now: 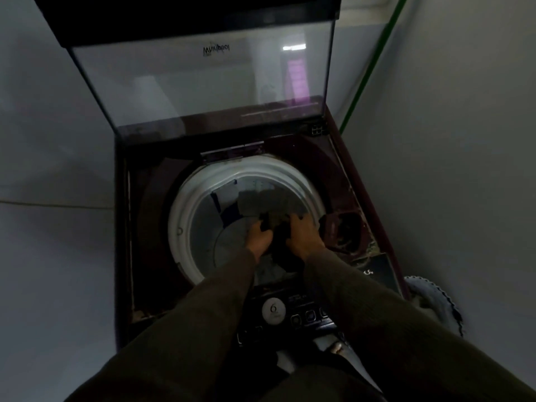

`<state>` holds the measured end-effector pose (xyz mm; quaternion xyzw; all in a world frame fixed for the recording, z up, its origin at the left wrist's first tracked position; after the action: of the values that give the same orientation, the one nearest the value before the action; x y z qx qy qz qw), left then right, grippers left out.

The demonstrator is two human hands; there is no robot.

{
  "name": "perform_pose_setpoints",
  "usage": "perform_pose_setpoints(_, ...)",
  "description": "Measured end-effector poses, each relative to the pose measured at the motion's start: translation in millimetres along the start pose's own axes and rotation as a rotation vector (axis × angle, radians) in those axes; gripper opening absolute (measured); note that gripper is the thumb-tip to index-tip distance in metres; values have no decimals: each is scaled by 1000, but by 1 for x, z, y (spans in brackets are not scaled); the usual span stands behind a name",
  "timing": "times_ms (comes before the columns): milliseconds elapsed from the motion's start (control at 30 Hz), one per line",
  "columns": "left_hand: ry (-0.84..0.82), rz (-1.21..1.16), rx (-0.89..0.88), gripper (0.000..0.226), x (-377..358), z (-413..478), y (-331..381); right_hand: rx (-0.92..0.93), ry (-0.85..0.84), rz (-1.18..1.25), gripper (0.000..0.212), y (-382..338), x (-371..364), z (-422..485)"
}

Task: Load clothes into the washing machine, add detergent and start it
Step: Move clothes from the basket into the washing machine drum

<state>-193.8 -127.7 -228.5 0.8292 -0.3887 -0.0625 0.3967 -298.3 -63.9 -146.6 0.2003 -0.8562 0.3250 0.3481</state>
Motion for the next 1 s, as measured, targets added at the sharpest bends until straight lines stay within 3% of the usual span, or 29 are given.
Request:
perform_pose_setpoints(100,0,10,-1,28,-1,4,-5,31,36,-23,43,0,0,0)
perform_pose_setpoints(300,28,77,-45,19,-1,-1,0,70,52,-44,36,-2,-2,-4)
perform_pose_setpoints(533,84,278,-337,19,-6,-66,88,291,252,12,24,-6,45,-43)
perform_pose_setpoints(800,144,667,-783,28,-81,-142,159,283,569,-86,44,60,109,-120)
perform_pose_setpoints(1000,122,989,-985,42,-183,-181,162,128,561,-53,63,148,116,-157)
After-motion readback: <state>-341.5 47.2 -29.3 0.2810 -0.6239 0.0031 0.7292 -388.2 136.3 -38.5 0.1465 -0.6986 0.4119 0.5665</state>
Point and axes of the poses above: each hand's wrist, its own z-axis towards the middle knuckle, its own x-axis out of the back of the hand, y = z × x, the point moved 9 cm from there along z, towards the middle knuckle, and after that the axes turned 6 degrees about z, right-handed, at the moved point
